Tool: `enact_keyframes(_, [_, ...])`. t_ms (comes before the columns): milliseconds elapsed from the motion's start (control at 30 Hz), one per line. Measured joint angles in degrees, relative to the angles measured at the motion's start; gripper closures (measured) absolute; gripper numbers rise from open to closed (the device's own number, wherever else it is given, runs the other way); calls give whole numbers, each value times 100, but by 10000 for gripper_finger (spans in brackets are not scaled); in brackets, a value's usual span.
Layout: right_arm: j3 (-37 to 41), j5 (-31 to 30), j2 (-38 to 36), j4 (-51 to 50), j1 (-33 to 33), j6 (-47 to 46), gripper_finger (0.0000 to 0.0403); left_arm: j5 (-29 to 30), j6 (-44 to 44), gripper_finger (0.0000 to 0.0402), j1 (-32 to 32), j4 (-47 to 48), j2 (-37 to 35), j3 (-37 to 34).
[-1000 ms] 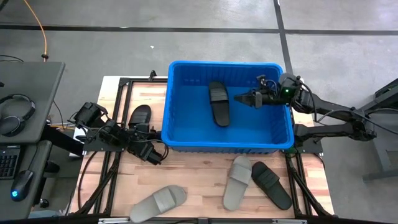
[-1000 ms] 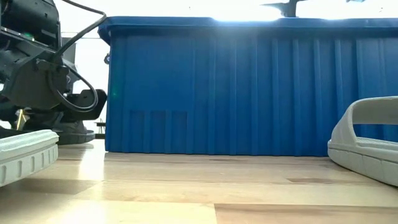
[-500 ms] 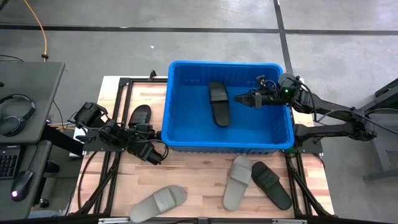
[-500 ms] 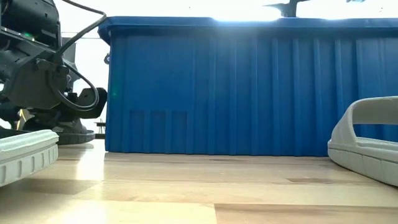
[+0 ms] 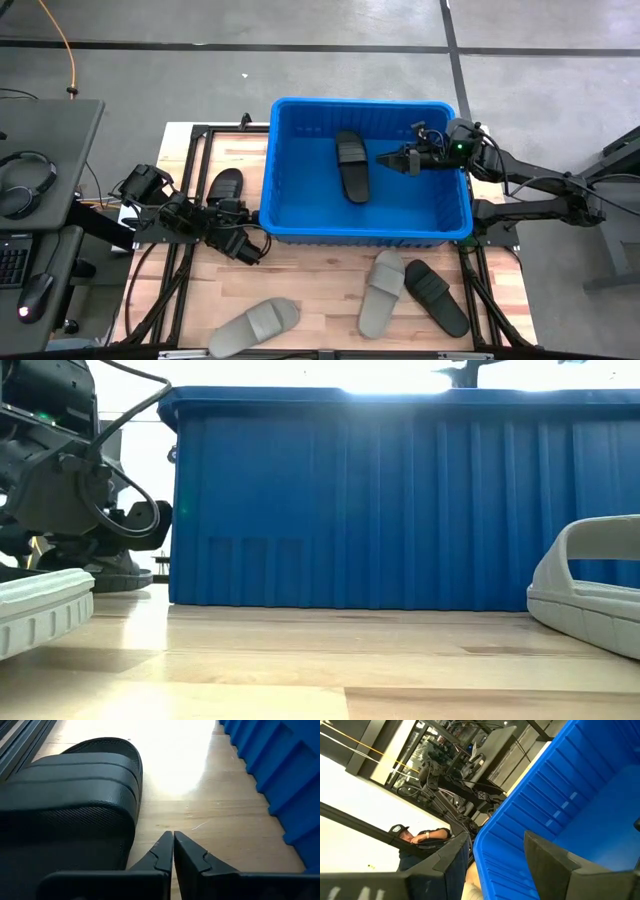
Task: Pick and place slides into bin
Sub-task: Put the black slides into the blue bin
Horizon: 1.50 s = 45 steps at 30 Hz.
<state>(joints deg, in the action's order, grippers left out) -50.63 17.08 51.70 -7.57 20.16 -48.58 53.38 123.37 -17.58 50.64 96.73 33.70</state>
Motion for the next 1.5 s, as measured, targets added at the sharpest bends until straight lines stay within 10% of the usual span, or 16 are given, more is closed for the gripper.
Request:
enact_keyframes(667, [0,0,-2,-50,0,105,224,-1733,-156,321,-4,636,0,872])
enact_keyframes(1500, [0,-81,0,-133,7,122,224,-1324,94,147,420,1187,0,865])
